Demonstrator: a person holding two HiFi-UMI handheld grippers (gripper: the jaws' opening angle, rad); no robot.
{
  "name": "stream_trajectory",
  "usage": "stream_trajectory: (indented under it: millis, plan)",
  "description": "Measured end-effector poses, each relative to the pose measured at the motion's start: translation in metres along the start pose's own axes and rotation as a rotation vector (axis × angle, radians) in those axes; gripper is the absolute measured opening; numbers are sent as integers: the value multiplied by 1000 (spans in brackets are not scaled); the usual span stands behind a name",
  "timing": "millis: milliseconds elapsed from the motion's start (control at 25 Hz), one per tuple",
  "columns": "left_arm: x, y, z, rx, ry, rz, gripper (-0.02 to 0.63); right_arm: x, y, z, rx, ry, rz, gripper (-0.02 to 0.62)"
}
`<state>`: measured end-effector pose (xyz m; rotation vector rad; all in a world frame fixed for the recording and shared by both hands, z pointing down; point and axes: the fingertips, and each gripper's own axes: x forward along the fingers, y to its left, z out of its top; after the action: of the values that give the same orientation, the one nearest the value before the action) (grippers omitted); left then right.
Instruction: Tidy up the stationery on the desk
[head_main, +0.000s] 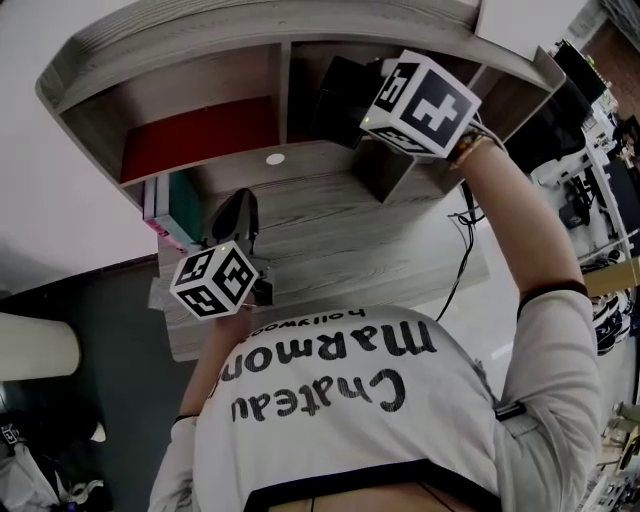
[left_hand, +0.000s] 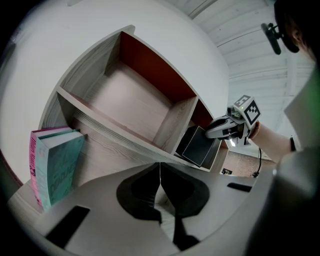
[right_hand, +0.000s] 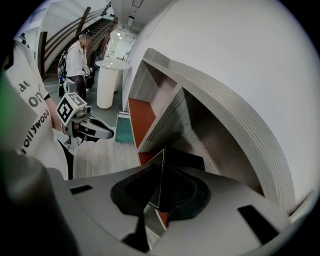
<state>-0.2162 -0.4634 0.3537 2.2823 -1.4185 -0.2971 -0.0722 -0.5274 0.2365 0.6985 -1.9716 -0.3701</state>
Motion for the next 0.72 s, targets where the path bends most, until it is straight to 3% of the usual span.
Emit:
stream_trajectory:
  millis: [720]
  plan:
    - [1, 7, 3, -20, -15, 15, 17, 6, 6, 3, -211, 80, 36, 74]
